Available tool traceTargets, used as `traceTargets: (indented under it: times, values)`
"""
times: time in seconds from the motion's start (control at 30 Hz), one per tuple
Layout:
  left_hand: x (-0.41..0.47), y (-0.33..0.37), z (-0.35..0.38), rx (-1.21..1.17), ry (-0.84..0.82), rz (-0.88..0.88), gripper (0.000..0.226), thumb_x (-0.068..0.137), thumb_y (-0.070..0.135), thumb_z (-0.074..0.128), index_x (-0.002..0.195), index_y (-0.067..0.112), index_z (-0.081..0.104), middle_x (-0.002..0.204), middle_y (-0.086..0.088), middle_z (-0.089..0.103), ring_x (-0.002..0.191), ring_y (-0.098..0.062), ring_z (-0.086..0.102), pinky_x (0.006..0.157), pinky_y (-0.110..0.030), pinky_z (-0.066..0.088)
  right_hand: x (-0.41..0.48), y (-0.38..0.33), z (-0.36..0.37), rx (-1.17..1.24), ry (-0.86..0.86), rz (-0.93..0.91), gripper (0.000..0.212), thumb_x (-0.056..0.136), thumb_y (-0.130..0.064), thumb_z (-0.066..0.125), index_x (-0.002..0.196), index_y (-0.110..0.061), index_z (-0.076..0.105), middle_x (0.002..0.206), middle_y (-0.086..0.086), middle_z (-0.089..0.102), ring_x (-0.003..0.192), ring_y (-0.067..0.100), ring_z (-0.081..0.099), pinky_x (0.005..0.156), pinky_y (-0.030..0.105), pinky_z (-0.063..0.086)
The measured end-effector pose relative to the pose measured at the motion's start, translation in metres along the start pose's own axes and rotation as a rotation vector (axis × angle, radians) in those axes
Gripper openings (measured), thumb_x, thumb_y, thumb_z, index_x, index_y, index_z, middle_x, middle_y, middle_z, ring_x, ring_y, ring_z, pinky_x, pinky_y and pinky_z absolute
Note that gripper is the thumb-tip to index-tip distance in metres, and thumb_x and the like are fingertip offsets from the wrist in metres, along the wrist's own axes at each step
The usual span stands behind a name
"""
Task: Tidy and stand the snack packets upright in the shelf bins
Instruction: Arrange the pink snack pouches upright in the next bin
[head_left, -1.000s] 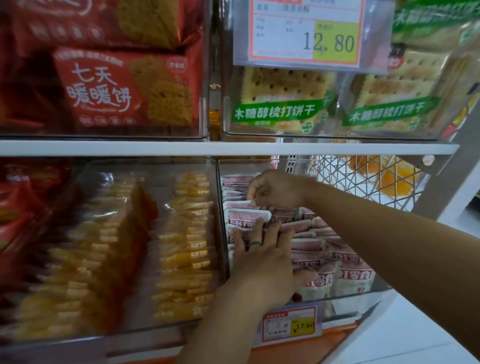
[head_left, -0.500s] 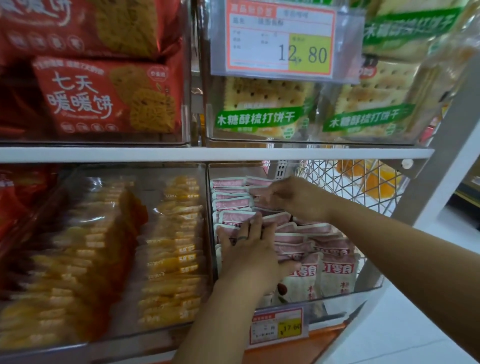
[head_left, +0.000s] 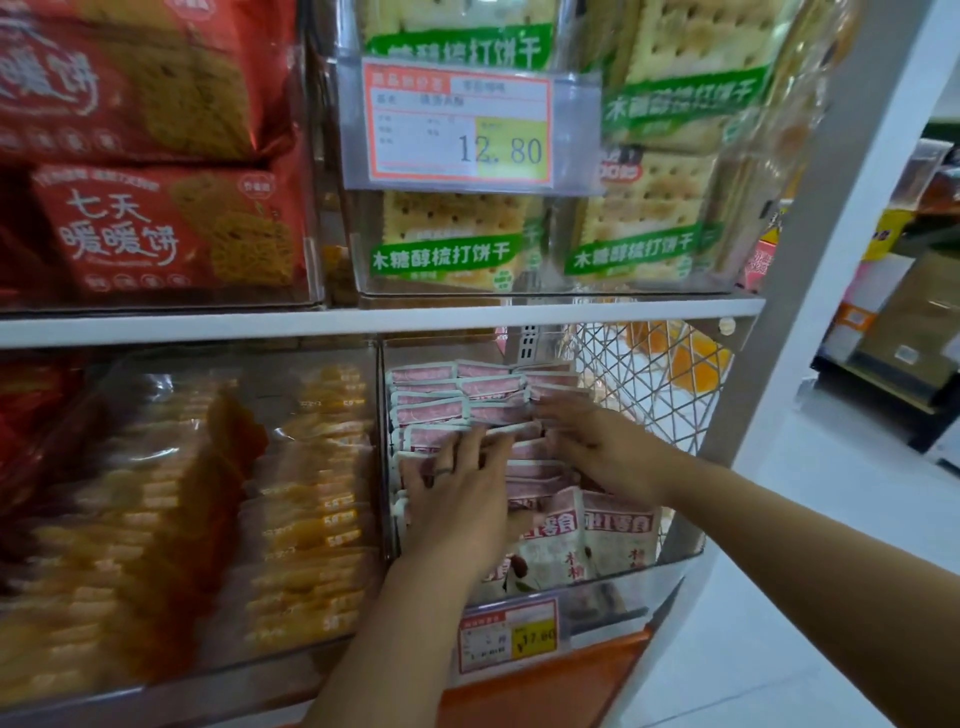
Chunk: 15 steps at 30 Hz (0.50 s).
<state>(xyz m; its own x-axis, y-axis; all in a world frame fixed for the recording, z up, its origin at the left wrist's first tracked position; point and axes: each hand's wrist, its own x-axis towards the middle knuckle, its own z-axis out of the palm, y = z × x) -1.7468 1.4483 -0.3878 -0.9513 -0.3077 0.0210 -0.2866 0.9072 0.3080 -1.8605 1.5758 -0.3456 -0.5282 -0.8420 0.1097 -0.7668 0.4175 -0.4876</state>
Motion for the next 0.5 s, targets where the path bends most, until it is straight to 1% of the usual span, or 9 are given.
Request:
traceTargets:
  times: [0.03, 0.07, 0.1, 0.17, 0.2, 0.27, 0.33, 0.43, 0.5]
  values:
    - [0.0, 0.001, -0.001, -0.01, -0.015, -0.013, 0.087, 0.086, 0.062, 0.05, 0.149, 0.034, -0.003, 0.158, 0.007, -0.015, 0.145, -0.022, -0.012, 0.112, -0.063, 0.0, 0.0, -0.003, -0.004, -0.012, -0.006, 0.023, 0.039, 0.099, -0.014, 0.042, 0.137, -0.018, 0.043, 0.138, 0.003, 0.048, 0.119, 0.009, 0.044, 0.089, 0.008, 0.03]
    - [0.001, 0.001, -0.002, -0.013, -0.035, -0.022, 0.091, 0.085, 0.062, 0.05, 0.149, 0.032, -0.007, 0.156, 0.006, -0.022, 0.145, -0.023, -0.016, 0.112, -0.063, -0.002, 0.004, -0.005, -0.006, -0.015, -0.033, 0.063, 0.04, 0.1, -0.016, 0.04, 0.139, -0.017, 0.04, 0.139, 0.003, 0.046, 0.119, 0.008, 0.042, 0.084, 0.006, 0.03]
    - [0.002, 0.002, -0.003, -0.012, -0.055, -0.026, 0.095, 0.084, 0.063, 0.051, 0.149, 0.031, -0.011, 0.156, 0.006, -0.025, 0.144, -0.023, -0.019, 0.111, -0.064, -0.004, 0.009, -0.008, -0.007, -0.018, -0.079, 0.101, 0.041, 0.101, -0.019, 0.037, 0.141, -0.017, 0.038, 0.141, 0.003, 0.045, 0.123, 0.009, 0.041, 0.087, 0.006, 0.031]
    - [0.003, 0.003, -0.004, -0.026, -0.077, -0.022, 0.098, 0.083, 0.063, 0.053, 0.149, 0.029, -0.011, 0.157, 0.006, -0.02, 0.144, -0.022, -0.018, 0.111, -0.065, -0.005, 0.021, -0.014, -0.006, -0.069, -0.161, 0.151, 0.042, 0.101, -0.025, 0.035, 0.142, -0.02, 0.037, 0.145, 0.004, 0.042, 0.132, 0.018, 0.039, 0.104, 0.021, 0.03]
    - [0.004, 0.003, -0.005, -0.039, -0.071, -0.017, 0.098, 0.082, 0.062, 0.055, 0.15, 0.029, -0.007, 0.158, 0.006, -0.013, 0.145, -0.022, -0.013, 0.111, -0.064, -0.003, 0.026, -0.015, -0.005, -0.081, -0.187, 0.165, 0.04, 0.101, -0.028, 0.035, 0.14, -0.021, 0.041, 0.143, 0.005, 0.044, 0.131, 0.022, 0.041, 0.107, 0.029, 0.031]
    - [0.001, 0.003, -0.005, -0.043, -0.042, -0.005, 0.093, 0.081, 0.062, 0.057, 0.15, 0.028, 0.004, 0.155, 0.004, 0.005, 0.144, -0.023, -0.001, 0.112, -0.062, 0.002, 0.03, -0.016, -0.008, -0.037, -0.228, 0.193, 0.036, 0.101, -0.029, 0.036, 0.129, -0.017, 0.054, 0.133, 0.009, 0.054, 0.121, 0.026, 0.05, 0.104, 0.037, 0.037]
    - [-0.006, 0.003, -0.005, 0.015, -0.025, 0.025, 0.085, 0.082, 0.063, 0.053, 0.149, 0.028, 0.014, 0.15, 0.003, 0.014, 0.143, -0.023, 0.007, 0.112, -0.062, 0.001, 0.024, -0.019, -0.012, -0.028, -0.272, 0.201, 0.032, 0.099, -0.025, 0.04, 0.113, -0.011, 0.064, 0.115, 0.012, 0.061, 0.107, 0.027, 0.056, 0.096, 0.036, 0.042]
    - [-0.02, 0.002, -0.004, 0.09, -0.039, 0.098, 0.068, 0.086, 0.061, 0.047, 0.143, 0.029, 0.029, 0.145, 0.006, 0.024, 0.14, -0.019, 0.011, 0.11, -0.063, 0.001, 0.003, -0.02, -0.014, -0.179, -0.377, 0.119, 0.031, 0.099, -0.024, 0.041, 0.099, -0.004, 0.065, 0.093, 0.005, 0.059, 0.077, 0.009, 0.05, 0.074, 0.018, 0.038]
    - [-0.026, 0.001, -0.006, 0.1, -0.069, 0.126, 0.063, 0.088, 0.058, 0.047, 0.142, 0.028, 0.032, 0.143, 0.009, 0.029, 0.138, -0.018, 0.011, 0.11, -0.063, 0.001, -0.01, -0.019, -0.012, -0.233, -0.429, 0.084, 0.032, 0.099, -0.023, 0.04, 0.094, 0.001, 0.061, 0.089, 0.011, 0.058, 0.072, 0.013, 0.045, 0.07, 0.027, 0.035]
